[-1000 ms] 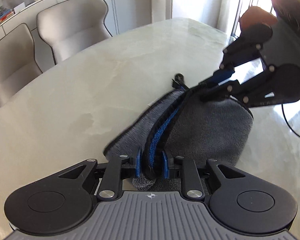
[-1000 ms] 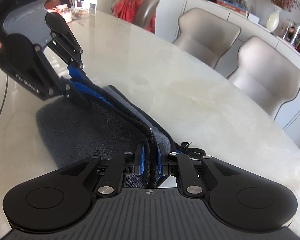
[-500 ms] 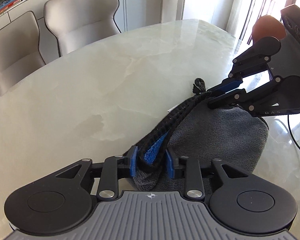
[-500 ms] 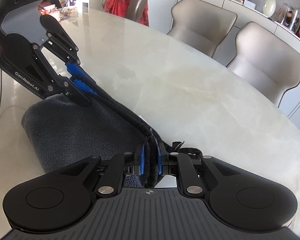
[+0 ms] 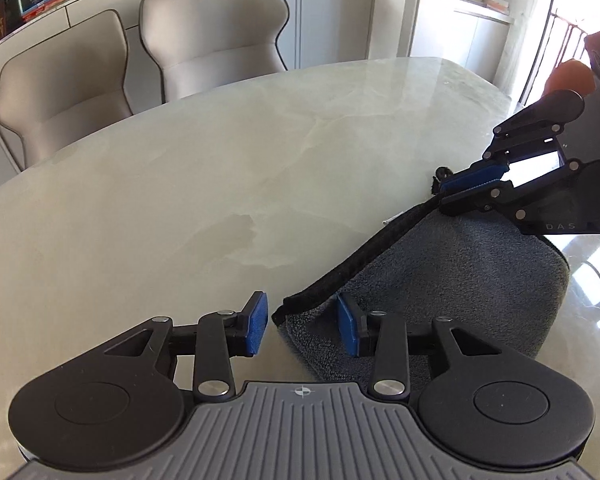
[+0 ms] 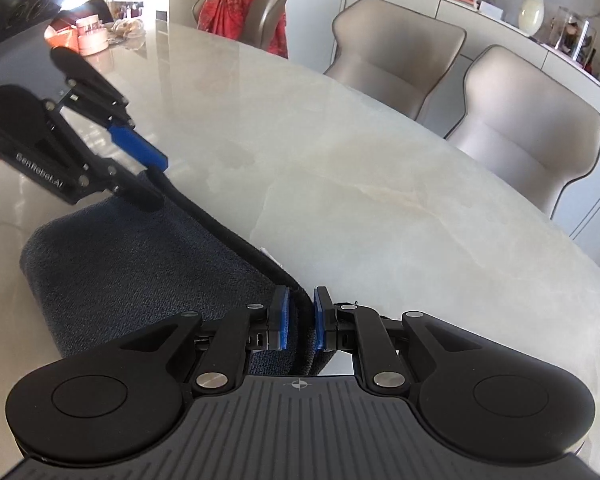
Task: Fold towel
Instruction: 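Lay the folded edge down and open both grippers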
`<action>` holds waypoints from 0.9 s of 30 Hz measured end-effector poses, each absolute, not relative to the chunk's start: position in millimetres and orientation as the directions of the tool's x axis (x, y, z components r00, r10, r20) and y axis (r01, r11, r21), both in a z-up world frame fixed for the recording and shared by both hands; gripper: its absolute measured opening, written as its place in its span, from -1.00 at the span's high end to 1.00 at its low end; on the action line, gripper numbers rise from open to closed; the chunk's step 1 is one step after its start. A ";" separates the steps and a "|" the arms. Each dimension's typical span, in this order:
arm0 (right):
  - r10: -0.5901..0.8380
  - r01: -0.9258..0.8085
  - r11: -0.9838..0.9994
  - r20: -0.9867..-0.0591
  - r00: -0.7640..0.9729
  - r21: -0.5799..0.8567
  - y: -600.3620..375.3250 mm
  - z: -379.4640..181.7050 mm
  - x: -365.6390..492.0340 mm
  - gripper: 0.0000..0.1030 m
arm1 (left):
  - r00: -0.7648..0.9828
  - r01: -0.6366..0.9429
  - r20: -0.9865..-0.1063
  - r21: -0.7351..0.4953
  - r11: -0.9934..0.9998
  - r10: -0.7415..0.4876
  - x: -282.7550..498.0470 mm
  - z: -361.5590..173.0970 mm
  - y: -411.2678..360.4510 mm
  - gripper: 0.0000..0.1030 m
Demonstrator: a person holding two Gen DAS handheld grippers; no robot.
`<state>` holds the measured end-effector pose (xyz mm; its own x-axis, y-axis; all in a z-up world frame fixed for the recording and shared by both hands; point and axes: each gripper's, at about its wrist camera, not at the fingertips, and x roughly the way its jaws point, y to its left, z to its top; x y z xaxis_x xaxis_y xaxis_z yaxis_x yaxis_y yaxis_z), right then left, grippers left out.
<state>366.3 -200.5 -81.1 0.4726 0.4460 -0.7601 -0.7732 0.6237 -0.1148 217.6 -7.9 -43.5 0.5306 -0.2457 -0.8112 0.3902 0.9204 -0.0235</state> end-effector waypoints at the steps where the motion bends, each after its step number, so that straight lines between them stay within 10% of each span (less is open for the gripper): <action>1: 0.445 -0.767 0.631 -0.754 0.482 -0.118 -201.6 -80.0 367.8 0.69 | 0.551 0.381 -0.800 -0.014 0.924 -0.239 212.7 -39.6 -7.6 0.23; 10: 0.547 -0.694 0.720 -0.620 0.563 0.006 -228.8 -39.0 334.2 0.44 | 0.726 0.364 -0.616 -0.031 0.931 -0.305 150.7 13.7 -26.6 -0.18; 27: 0.527 -0.694 0.713 -0.728 0.439 0.098 -222.0 -90.1 353.7 0.44 | 0.615 0.388 -0.725 -0.065 0.919 -0.311 159.8 -64.7 -40.5 -0.19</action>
<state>353.7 -222.0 -90.1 0.4388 0.5273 -0.7276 -0.6939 0.7133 0.0984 159.8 -40.5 -64.7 0.6148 -0.3110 -0.7248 0.3884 0.9192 -0.0649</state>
